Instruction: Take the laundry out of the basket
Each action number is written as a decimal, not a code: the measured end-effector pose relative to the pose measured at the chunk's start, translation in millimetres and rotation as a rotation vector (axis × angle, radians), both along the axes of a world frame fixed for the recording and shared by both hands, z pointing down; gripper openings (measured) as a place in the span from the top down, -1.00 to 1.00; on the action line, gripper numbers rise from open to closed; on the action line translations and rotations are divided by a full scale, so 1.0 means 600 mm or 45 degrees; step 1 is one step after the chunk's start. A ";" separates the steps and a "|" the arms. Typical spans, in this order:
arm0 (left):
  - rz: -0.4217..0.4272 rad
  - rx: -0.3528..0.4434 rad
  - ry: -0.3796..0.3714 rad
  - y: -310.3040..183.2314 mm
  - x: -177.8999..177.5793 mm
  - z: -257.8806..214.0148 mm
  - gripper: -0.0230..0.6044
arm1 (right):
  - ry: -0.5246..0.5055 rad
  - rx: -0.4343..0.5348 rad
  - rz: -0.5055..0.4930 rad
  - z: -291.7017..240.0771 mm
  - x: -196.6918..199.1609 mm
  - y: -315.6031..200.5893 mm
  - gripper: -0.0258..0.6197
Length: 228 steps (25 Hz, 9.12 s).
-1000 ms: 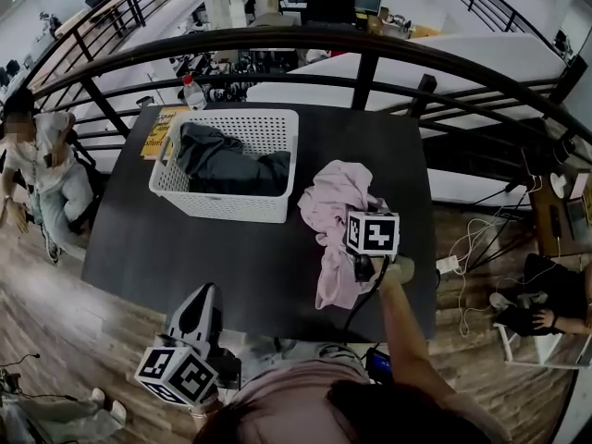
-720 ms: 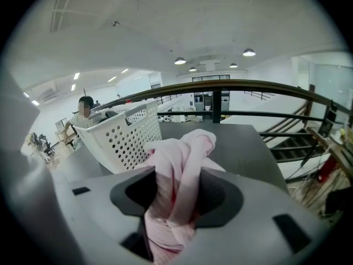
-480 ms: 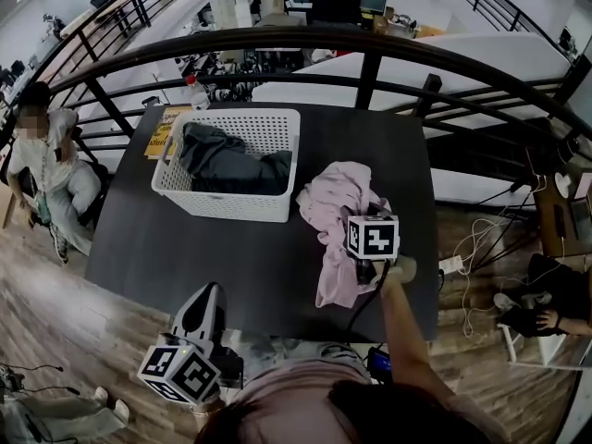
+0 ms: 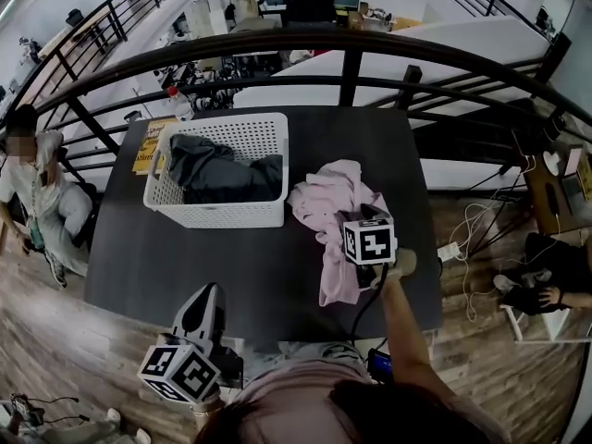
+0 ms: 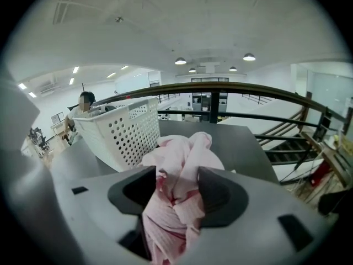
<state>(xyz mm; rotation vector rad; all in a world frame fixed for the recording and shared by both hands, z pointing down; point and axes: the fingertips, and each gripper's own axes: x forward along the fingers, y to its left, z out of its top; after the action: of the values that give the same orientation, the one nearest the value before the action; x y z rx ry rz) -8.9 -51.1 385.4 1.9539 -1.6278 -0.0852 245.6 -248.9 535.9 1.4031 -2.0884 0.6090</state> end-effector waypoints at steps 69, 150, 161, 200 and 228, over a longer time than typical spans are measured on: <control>0.533 -0.034 0.048 -0.093 -0.324 0.045 0.94 | -0.476 0.499 0.151 -0.255 -0.417 0.172 0.87; -0.167 -0.439 0.257 -0.123 -0.420 0.219 0.93 | 0.319 -0.252 -1.053 0.069 -0.643 -0.209 -0.21; -0.137 -0.439 0.279 -0.130 -0.410 0.219 0.93 | 0.481 -0.299 -1.026 0.116 -0.641 -0.213 -0.01; 0.115 -0.228 0.212 -0.145 -0.395 0.121 0.93 | 0.266 0.217 -0.695 -0.243 -0.560 -0.175 0.63; 0.308 -0.098 0.145 -0.102 -0.423 0.064 0.94 | 0.210 0.655 -0.408 -0.496 -0.522 -0.059 0.63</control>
<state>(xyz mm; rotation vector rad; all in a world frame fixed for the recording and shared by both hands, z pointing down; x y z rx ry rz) -262.5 -112.2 423.8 2.0323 -1.2942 -0.0372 -67.4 -284.0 238.5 1.2706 -2.3582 -0.1832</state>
